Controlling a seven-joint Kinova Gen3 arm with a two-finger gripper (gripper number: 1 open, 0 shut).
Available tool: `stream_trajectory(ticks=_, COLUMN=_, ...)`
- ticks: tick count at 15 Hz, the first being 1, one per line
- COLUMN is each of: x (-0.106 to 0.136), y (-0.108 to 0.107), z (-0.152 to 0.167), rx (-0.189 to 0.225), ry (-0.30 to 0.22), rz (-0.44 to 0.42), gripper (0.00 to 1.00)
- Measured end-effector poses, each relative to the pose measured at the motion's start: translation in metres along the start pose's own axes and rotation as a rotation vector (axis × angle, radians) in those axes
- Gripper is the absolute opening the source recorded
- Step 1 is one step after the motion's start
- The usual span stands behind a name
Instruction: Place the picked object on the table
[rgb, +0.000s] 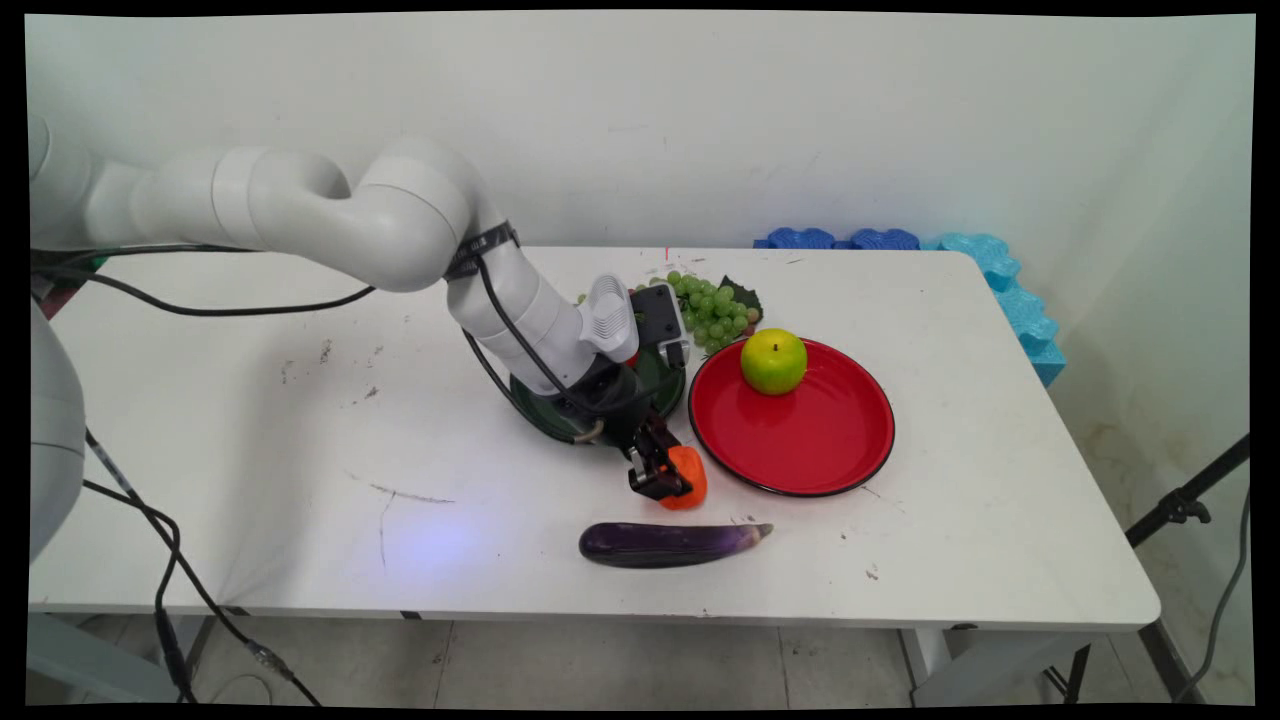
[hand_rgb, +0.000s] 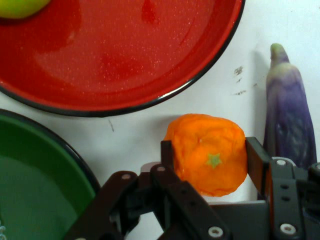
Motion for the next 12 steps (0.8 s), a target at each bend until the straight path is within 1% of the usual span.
stream_trajectory(ticks=8, x=-0.0046, y=-0.0034, z=0.0064, rx=0.001, ry=0.009, rz=0.015, gripper=0.0)
stream_trajectory(ticks=9, x=-0.005, y=-0.004, z=0.0064, rx=0.002, ry=0.011, rz=0.016, gripper=1.0)
stream_trajectory(ticks=12, x=-0.0051, y=-0.0046, z=0.0054, rx=-0.002, ry=0.017, rz=0.016, gripper=1.0)
